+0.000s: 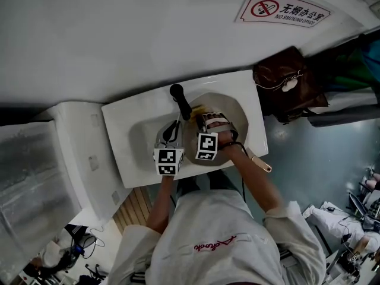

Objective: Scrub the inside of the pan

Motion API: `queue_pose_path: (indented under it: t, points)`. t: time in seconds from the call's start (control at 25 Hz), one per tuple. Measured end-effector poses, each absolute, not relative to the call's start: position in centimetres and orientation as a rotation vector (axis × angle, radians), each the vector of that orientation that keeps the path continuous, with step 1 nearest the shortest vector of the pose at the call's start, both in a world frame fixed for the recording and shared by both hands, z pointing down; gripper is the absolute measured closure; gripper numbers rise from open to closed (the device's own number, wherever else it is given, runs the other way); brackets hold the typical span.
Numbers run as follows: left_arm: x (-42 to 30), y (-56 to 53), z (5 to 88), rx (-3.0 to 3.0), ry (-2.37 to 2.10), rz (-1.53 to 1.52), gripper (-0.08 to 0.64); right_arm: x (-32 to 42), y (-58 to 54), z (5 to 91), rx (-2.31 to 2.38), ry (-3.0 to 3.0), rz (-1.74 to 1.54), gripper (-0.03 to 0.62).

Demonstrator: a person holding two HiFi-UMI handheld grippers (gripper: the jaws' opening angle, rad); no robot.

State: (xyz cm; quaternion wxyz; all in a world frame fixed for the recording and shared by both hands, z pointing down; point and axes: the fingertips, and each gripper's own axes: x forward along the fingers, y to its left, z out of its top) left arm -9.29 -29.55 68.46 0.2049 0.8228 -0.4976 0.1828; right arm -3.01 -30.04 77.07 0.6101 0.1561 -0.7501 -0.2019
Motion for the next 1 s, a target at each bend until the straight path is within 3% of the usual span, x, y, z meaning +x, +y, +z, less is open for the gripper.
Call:
queue_pose_path:
  t: [1.0]
  points:
    - [-9.3,-29.4,68.6,2.306,-1.382,0.530,0.531,5.2,-31.1,78.8,0.404,-1.588,-0.359,0.568]
